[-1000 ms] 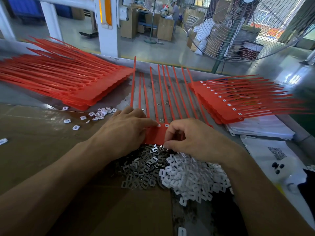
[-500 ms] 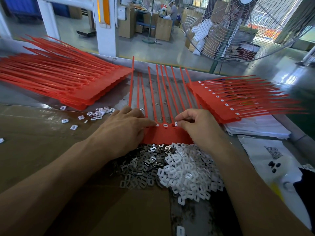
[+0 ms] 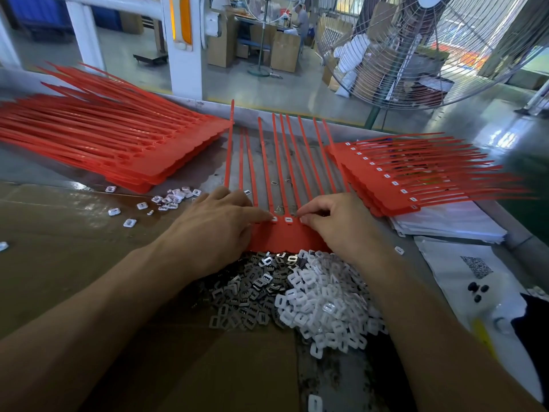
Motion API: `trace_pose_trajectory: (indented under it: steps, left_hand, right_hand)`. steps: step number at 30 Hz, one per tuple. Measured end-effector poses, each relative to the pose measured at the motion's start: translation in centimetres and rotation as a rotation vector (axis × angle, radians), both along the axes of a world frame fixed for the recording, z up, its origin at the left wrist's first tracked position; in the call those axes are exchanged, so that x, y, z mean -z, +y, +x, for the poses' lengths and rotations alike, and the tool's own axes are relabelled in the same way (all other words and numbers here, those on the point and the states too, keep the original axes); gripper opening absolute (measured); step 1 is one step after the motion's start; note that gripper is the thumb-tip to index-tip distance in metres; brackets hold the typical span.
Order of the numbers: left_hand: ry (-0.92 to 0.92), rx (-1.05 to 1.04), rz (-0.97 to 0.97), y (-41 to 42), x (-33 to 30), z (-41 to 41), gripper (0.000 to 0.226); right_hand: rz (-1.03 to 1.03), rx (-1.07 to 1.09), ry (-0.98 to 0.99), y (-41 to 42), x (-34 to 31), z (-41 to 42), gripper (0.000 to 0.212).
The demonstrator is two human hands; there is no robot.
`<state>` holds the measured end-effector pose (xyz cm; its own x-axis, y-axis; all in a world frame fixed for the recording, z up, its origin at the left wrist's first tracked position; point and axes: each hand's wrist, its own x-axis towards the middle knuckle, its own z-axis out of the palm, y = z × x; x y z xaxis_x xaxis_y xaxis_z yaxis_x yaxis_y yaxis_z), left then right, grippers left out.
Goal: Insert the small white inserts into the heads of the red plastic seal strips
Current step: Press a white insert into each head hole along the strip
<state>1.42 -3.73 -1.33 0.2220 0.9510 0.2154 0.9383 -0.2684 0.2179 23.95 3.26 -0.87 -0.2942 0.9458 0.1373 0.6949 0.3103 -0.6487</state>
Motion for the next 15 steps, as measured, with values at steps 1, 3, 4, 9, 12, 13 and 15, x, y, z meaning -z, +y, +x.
trace_pose_trajectory:
  steps: [1,3,4,9,12,13,15]
  left_hand:
    - [0.002,0.001,0.001,0.0,0.0,0.0,0.044]
    - [0.005,0.004,0.004,0.0,0.0,0.0,0.044]
    - [0.004,0.005,0.004,0.0,0.0,0.0,0.044]
    - [0.002,0.008,0.008,-0.1,0.0,0.0,0.044]
    - [-0.005,0.011,0.009,-0.1,-0.1,0.0,0.044]
    - [-0.006,0.012,0.011,-0.1,-0.1,0.0,0.044]
    - [-0.007,0.013,0.011,-0.2,-0.1,0.0,0.044]
  right_hand:
    - [0.003,-0.01,-0.021,-0.1,-0.1,0.0,0.016]
    - [0.028,-0.014,-0.048,-0.3,-0.2,0.1,0.017]
    - [0.058,-0.004,-0.049,-0.3,-0.3,0.1,0.018]
    - [0.165,0.017,-0.133,-0.9,-0.7,0.9,0.02]
    - [0.152,-0.022,-0.243,-1.3,-1.0,0.7,0.025]
    - [0.145,-0.028,-0.25,-1.4,-1.0,0.6,0.026]
    - [0.137,-0.034,-0.24,-1.5,-1.1,0.5,0.029]
